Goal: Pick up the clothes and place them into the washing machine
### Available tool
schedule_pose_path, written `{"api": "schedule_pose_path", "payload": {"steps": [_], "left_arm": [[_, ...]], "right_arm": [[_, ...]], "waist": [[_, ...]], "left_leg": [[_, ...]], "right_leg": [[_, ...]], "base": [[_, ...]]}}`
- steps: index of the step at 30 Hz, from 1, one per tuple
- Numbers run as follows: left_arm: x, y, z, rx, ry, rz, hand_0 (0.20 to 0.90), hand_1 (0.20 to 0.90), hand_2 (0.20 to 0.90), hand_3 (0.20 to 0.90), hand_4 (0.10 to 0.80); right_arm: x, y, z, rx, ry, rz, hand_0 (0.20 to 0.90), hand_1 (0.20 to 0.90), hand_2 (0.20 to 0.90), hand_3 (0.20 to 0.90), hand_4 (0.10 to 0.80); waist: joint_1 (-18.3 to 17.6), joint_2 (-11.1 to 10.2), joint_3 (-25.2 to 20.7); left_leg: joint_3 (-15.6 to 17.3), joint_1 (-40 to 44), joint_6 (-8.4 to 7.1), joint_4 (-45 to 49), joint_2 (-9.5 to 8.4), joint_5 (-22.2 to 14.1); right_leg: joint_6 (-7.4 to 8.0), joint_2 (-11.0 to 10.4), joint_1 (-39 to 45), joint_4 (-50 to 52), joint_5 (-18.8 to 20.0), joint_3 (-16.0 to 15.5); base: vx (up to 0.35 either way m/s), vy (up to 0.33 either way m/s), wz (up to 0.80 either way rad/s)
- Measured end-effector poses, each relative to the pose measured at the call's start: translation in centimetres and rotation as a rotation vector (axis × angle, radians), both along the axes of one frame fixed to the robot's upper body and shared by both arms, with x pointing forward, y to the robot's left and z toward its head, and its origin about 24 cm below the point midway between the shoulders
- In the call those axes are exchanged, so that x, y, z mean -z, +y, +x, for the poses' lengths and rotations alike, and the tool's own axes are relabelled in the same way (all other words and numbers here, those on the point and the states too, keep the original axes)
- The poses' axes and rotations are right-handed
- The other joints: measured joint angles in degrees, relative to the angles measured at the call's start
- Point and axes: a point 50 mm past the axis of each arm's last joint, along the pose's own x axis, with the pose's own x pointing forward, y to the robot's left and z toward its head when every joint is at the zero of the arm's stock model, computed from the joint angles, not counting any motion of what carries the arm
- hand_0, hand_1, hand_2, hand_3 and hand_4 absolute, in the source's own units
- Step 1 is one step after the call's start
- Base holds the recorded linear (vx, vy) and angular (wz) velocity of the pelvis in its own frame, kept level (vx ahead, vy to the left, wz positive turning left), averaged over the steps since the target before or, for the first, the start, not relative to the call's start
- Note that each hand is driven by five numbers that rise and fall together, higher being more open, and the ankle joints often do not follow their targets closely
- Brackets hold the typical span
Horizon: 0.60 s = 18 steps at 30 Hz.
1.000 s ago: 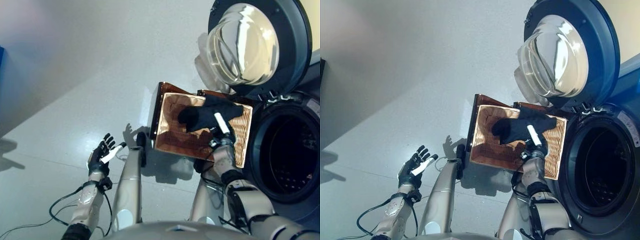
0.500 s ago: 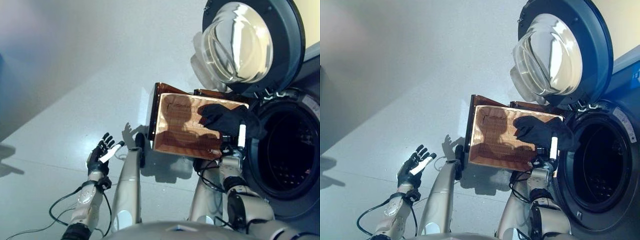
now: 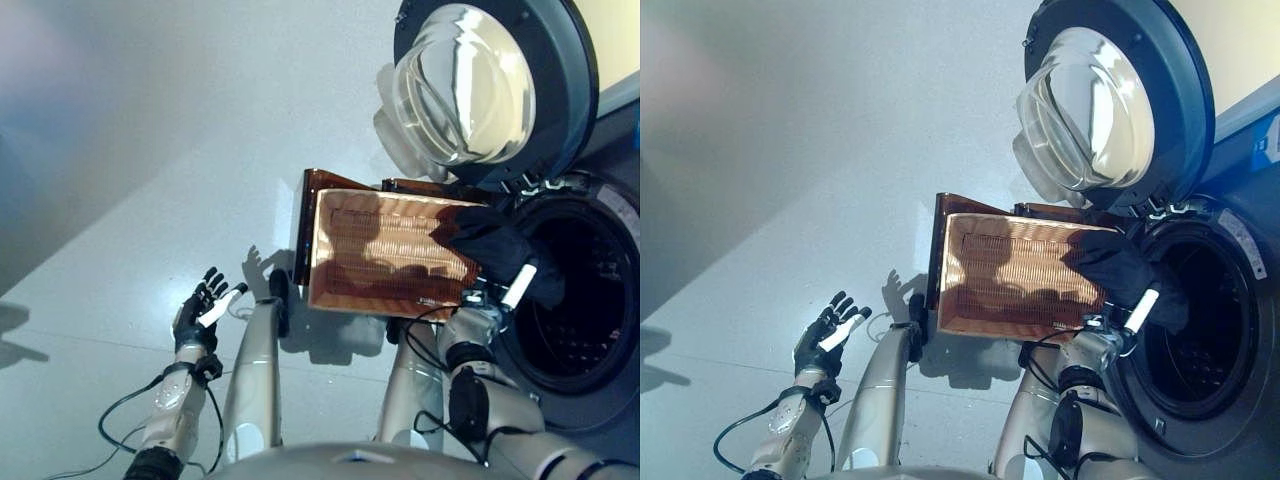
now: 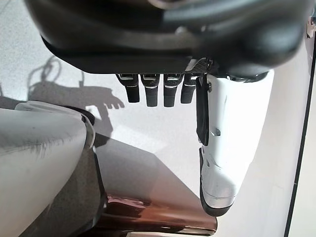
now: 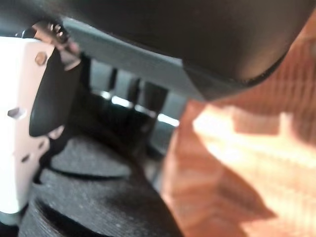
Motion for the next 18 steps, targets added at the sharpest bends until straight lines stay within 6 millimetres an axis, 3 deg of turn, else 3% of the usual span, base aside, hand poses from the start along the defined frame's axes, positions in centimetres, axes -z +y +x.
{"api": "schedule_pose_path", "payload": {"steps": [2,3,4,10,18], "left_arm": [[0.2,0.1,-0.2,-0.009,0.011,0.002,0.900,0.900,0.900,0.900,0.800],[0.2,0.1,-0.2,-0.011,0.014,0.004,0.900,0.900,0.900,0.900,0.800],[0.2,0.1,-0.2,-0.008,0.014,0.003,0.900,0.900,0.900,0.900,0.800],[0.6,0.3,-0.8,-0.018,0.040,0.011,0.900,0.900,0.900,0.900,0.800],[0.9,-0.2,-1.1,0.006,0.055,0.009,0.900,0.900,0.900,0.900,0.800]], "right_arm": [[-0.9,-0.8,0.3,0.042,-0.013,0.000,0.200,0.200,0.200,0.200,0.300],[-0.8,-1.1,0.0,0.057,-0.007,0.003,0.200,0.200,0.200,0.200,0.300],[-1.2,-1.7,0.2,0.081,-0.014,0.004,0.200,0.200,0.200,0.200,0.300],[-2.3,-4.7,-0.6,0.198,0.014,0.017,0.200,0.200,0.200,0.200,0.300],[-1.6,-5.5,-1.5,0.289,0.073,0.135,0.200,0.200,0.200,0.200,0.300]], "waist": [[-0.13,0.07,-0.29],[-0.02,0.07,-0.54],[0.07,0.10,-0.81],[0.08,0.18,-1.92],[0.39,0.48,-2.78]], "left_leg": [[0.47,0.19,0.68,-0.01,0.07,-0.66],[0.47,0.13,0.21,0.11,-0.03,-0.19],[0.53,0.14,0.77,0.02,0.17,-0.71],[0.89,0.10,0.74,-0.25,-0.05,-0.43],[1.16,-0.04,0.51,-0.19,-0.23,-0.61]], "right_leg": [[-0.33,-0.10,0.12,-0.16,-0.55,0.25],[0.25,-0.03,0.00,-0.01,0.03,0.55],[-0.14,-0.15,0.02,-0.17,-0.59,0.51],[0.14,-0.17,0.04,-0.74,-0.29,0.92],[0.42,-0.20,-0.47,-0.63,-0.08,1.32]], "base": [[0.004,-0.003,-0.02],[0.000,0.000,0.00],[0.098,-0.013,0.02],[-0.015,0.000,0.00],[-0.001,0.000,-0.01]]}}
